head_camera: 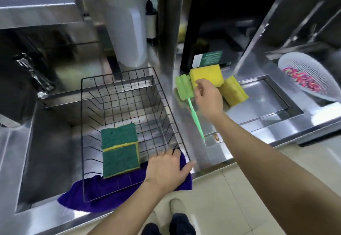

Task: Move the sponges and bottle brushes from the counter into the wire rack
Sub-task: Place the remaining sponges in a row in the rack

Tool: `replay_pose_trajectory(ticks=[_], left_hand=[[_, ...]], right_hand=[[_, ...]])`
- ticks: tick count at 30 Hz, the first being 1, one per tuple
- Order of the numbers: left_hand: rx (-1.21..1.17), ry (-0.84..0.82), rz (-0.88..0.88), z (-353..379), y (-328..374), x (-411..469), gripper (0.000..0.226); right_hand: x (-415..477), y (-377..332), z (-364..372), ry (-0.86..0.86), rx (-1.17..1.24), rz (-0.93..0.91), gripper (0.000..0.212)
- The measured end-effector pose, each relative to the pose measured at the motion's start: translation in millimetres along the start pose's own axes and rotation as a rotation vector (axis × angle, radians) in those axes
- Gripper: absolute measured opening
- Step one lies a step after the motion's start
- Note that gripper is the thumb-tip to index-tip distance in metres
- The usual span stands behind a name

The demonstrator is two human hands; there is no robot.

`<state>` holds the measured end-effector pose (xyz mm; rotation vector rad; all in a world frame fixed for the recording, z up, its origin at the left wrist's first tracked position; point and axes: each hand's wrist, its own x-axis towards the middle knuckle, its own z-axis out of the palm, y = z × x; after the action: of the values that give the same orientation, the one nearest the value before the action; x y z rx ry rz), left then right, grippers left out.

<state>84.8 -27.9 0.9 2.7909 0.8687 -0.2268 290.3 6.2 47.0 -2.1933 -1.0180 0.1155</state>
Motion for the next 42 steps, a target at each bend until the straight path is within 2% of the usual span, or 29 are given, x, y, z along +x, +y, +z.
replay_pose_trajectory(ticks=[3,5,8,11,15,19,21,23,25,28,30,34,37,40,42], left_hand=[[-0.003,-0.036,-0.055,-3.2,7.2,4.3,0.067],[-0.019,-0.064,-0.086,-4.4,10.5,6.8,0.065],[-0.022,-0.089,-0.111,-6.2,14.0,10.4,0.063],[-0.008,-0.092,-0.122,-7.0,14.9,10.4,0.062],[-0.013,-0.093,-0.137,-6.5,15.5,9.9,0.061],[-0.014,-0.075,-0.141,-5.1,15.4,11.4,0.059],[-0.017,-0.062,-0.139,-5.0,15.5,11.2,0.057],[-0.015,-0.052,-0.134,-5.2,15.4,10.8,0.056],[-0.013,-0.045,-0.131,-4.6,15.0,10.9,0.056],[-0.021,-0.025,-0.124,-3.0,13.9,10.9,0.057],[-0.021,-0.006,-0.116,-1.9,12.8,9.7,0.060],[-0.017,0.038,-0.089,-1.5,10.1,6.7,0.062],[0.000,0.119,-0.090,-3.1,2.3,-1.1,0.057],[-0.015,0.202,-0.144,-8.6,-16.4,-14.7,0.053],[-0.027,0.264,-0.224,-8.5,-42.1,-31.5,0.051]], right_hand=[[12.6,34.0,-19.9,0.133,-0.167,0.113,0.036],[18.8,54.5,-28.6,0.157,-0.280,0.206,0.046],[24.4,78.4,-34.5,0.104,-0.296,0.318,0.068],[28.8,97.9,-38.1,-0.041,-0.337,0.363,0.079],[35.1,115.3,-38.9,-0.121,-0.355,0.384,0.079],[38.0,117.9,-39.4,-0.032,-0.400,0.406,0.057],[36.1,116.3,-38.9,0.094,-0.308,0.466,0.056],[34.4,110.0,-41.1,0.243,-0.109,0.546,0.060],[35.5,102.5,-44.1,0.313,0.066,0.563,0.060],[40.2,87.2,-50.7,0.390,0.242,0.519,0.053],[42.4,71.3,-53.1,0.422,0.338,0.396,0.043],[45.6,24.5,-48.5,0.248,0.314,0.168,0.048],[45.8,-9.9,-31.4,0.052,0.272,0.105,0.049],[39.4,-41.1,-4.4,-0.161,0.275,0.045,0.049],[24.3,-77.4,26.4,-0.307,0.227,-0.063,0.049]])
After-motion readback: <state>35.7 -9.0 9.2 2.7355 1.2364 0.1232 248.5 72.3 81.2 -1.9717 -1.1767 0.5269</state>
